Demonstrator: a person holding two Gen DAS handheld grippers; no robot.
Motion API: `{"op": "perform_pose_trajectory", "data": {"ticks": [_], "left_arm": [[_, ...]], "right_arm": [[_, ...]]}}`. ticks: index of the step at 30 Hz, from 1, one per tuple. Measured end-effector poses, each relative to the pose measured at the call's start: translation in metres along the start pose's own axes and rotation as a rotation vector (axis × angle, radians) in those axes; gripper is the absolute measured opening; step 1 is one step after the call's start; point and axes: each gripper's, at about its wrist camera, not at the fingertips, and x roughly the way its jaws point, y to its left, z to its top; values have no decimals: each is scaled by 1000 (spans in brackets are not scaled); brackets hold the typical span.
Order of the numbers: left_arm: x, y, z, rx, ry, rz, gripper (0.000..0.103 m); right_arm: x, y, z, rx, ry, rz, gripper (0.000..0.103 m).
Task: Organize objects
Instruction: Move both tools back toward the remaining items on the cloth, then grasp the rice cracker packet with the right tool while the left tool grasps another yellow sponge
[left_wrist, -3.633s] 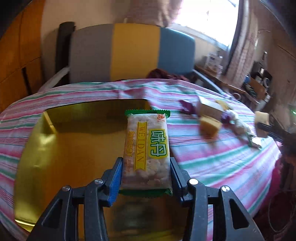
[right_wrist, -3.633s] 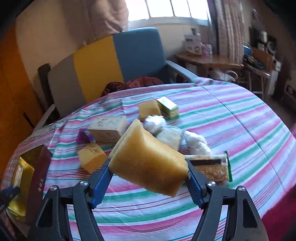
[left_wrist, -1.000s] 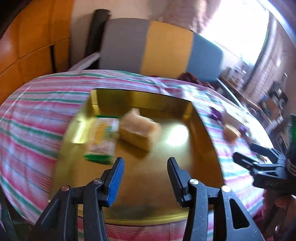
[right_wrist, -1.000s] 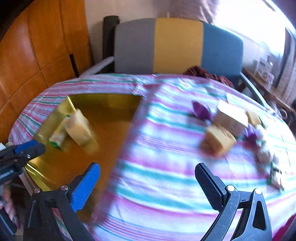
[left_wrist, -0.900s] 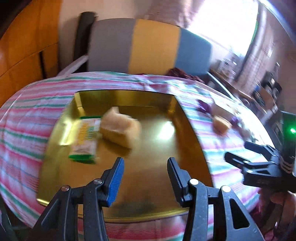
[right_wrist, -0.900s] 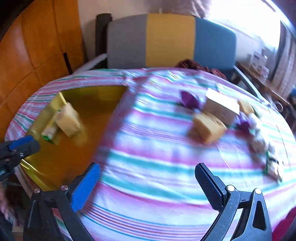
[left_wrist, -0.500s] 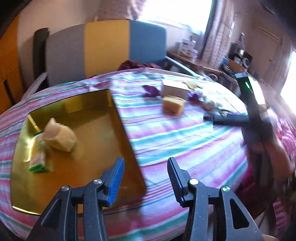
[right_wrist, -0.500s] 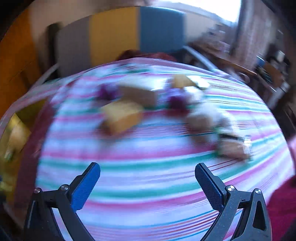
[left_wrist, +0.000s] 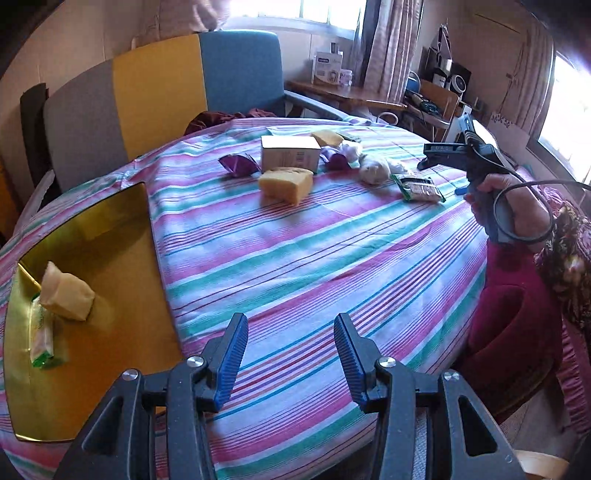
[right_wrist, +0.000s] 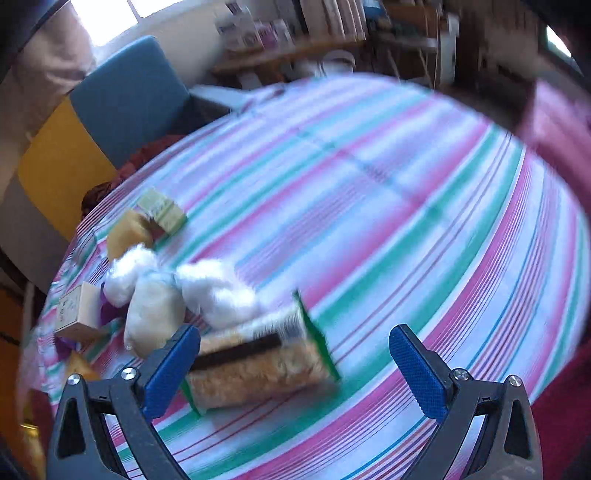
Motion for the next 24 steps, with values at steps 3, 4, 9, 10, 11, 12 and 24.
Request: {"op": "perform_pose_trajectory", "data": {"ticks": [3, 4, 9, 10, 11, 12, 24], "left_arm": [[8, -2, 3, -24, 11, 5, 49], [8, -2, 4, -32, 13, 5, 49], [9, -4, 7, -23, 9, 34, 49], [10, -4, 7, -26, 10, 41, 49], [11, -4, 8, -31, 11, 43, 49], [13, -4, 8, -38, 16, 43, 49], [27, -6, 17, -40, 50, 68, 49]], "right_arm": [[10, 13, -13, -21, 108, 102, 103], [8, 25, -18, -80, 121, 131, 103], [-13, 72, -39, -249, 122, 411, 103], [-17, 79, -40, -302, 85, 347, 103], [-18, 84, -42, -346, 57, 288, 103], [-16, 89, -41, -388, 37, 235, 103], [15, 157, -54, -709, 4, 174, 103]]}}
